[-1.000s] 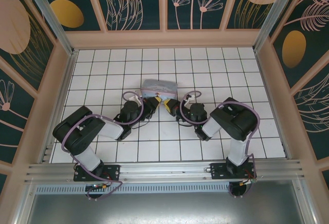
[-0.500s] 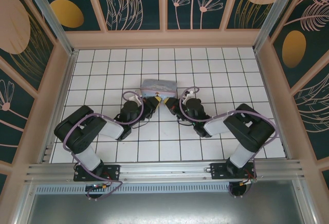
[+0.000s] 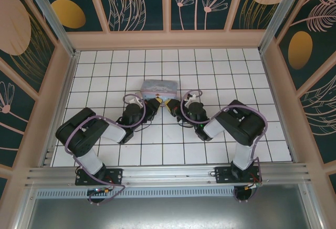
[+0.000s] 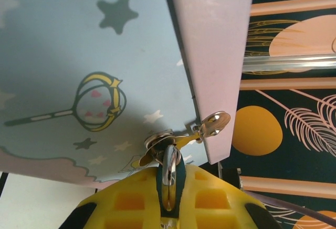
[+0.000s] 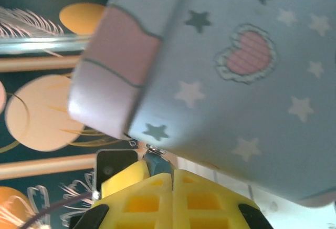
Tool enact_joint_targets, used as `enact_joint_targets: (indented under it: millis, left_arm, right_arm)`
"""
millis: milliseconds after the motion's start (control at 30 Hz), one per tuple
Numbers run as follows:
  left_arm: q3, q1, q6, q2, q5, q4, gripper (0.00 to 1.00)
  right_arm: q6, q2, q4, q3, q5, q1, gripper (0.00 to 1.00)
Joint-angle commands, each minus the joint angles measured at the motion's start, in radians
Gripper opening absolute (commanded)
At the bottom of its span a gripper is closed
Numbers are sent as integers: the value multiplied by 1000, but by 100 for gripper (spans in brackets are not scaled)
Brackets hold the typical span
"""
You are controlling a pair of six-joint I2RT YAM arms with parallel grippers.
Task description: Unlock a padlock with a key
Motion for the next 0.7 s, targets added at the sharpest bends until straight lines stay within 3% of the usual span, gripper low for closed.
enact_joint_targets:
  millis: [0,100,267,333,567,667]
  left_arm:
    - [0,-85,18,5,332,41,0]
    - [3,-85,18,6,333,41,0]
    - [1,-86,18,0,332,36,0]
    - [0,-86,21,-1,329,33,0]
    - [4,-86,25,4,327,27,0]
    - [4,-86,27,7,318,24,0]
  right_arm:
    - [122,19,326,105,-90,40,0]
    - [13,-49,133,135,-101,52,0]
    - [-321,-212,-387,221,-52,70,0]
    - [-402,-242,-472,231,-28,71,0]
    - [-467,-232,-429,238,-66,98,0]
    - [-370,-209,-335,217,-71,114,0]
